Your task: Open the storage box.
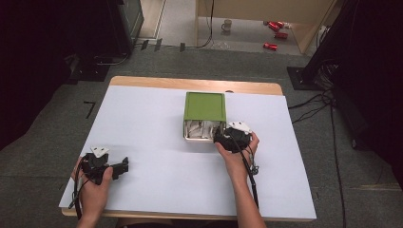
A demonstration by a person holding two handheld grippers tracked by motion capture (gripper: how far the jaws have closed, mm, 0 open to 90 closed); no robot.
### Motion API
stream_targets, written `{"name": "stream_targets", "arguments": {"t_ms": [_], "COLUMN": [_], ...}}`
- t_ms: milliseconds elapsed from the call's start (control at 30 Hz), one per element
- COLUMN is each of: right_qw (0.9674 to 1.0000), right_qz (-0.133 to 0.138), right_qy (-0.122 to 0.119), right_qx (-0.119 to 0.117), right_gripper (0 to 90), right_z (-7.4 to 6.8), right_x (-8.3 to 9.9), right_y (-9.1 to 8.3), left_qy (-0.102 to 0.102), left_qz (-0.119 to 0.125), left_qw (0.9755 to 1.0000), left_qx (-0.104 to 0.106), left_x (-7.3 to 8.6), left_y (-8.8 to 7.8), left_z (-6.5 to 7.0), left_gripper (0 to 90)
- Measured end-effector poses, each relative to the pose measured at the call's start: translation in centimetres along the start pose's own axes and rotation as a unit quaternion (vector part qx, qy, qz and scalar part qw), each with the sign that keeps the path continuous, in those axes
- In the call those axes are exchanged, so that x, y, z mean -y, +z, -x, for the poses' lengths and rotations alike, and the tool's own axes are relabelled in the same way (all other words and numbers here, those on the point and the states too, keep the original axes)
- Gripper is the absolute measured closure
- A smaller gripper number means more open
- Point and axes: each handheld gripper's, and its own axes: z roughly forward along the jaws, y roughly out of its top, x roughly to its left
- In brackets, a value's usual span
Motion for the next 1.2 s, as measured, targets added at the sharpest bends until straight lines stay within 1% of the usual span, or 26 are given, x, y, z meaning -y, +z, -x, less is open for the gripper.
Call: {"name": "stream_targets", "arguments": {"t_ms": [100, 333, 500, 633, 700, 800, 967, 1000, 1067, 1133, 1200], "right_qw": [1.0, 0.9999, 0.9997, 0.9993, 0.9991, 0.999, 0.9992, 0.9992, 0.9992, 0.999, 0.9987], "right_qz": [-0.005, -0.011, -0.018, -0.031, -0.035, -0.037, -0.021, -0.013, -0.004, 0.006, 0.017], "right_qy": [0.004, -0.001, -0.002, -0.009, -0.013, -0.015, -0.008, -0.004, -0.005, -0.004, -0.001], "right_qx": [-0.001, -0.009, -0.015, -0.019, -0.02, -0.021, -0.032, -0.036, -0.039, -0.044, -0.047], "right_gripper": [23.8, 23.7, 23.5, 23.6, 23.9, 23.5, 24.1, 24.9, 26.2, 28.8, 33.5], "right_z": [-0.1, 0.0, 0.0, -0.1, -0.2, -0.2, 0.0, 0.0, -0.1, -0.1, 0.0], "right_x": [0.0, 0.3, 0.9, 1.6, 2.0, 2.1, 2.1, 2.0, 1.9, 1.8, 1.6], "right_y": [-0.2, -0.6, -1.3, -2.2, -2.6, -2.9, -3.5, -3.8, -4.3, -4.8, -5.3], "left_qy": [0.0, 0.0, 0.0, 0.0, 0.0, 0.0, 0.0, 0.0, 0.0, 0.0, 0.0], "left_qz": [0.0, 0.0, 0.0, 0.0, 0.0, 0.0, 0.0, 0.0, 0.0, 0.0, 0.0], "left_qw": [1.0, 1.0, 1.0, 1.0, 1.0, 1.0, 1.0, 1.0, 1.0, 1.0, 1.0], "left_qx": [0.0, 0.0, 0.0, 0.0, 0.0, 0.0, 0.0, 0.0, 0.0, 0.0, 0.0], "left_x": [0.0, 0.0, 0.0, 0.0, 0.0, 0.0, 0.0, 0.0, 0.0, 0.0, 0.0], "left_y": [0.0, 0.0, 0.0, 0.0, 0.0, 0.0, 0.0, 0.0, 0.0, 0.0, 0.0], "left_z": [0.0, 0.0, 0.0, 0.0, 0.0, 0.0, 0.0, 0.0, 0.0, 0.0, 0.0], "left_gripper": [0.0, 0.0, 0.0, 0.0, 0.0, 0.0, 0.0, 0.0, 0.0, 0.0, 0.0]}}
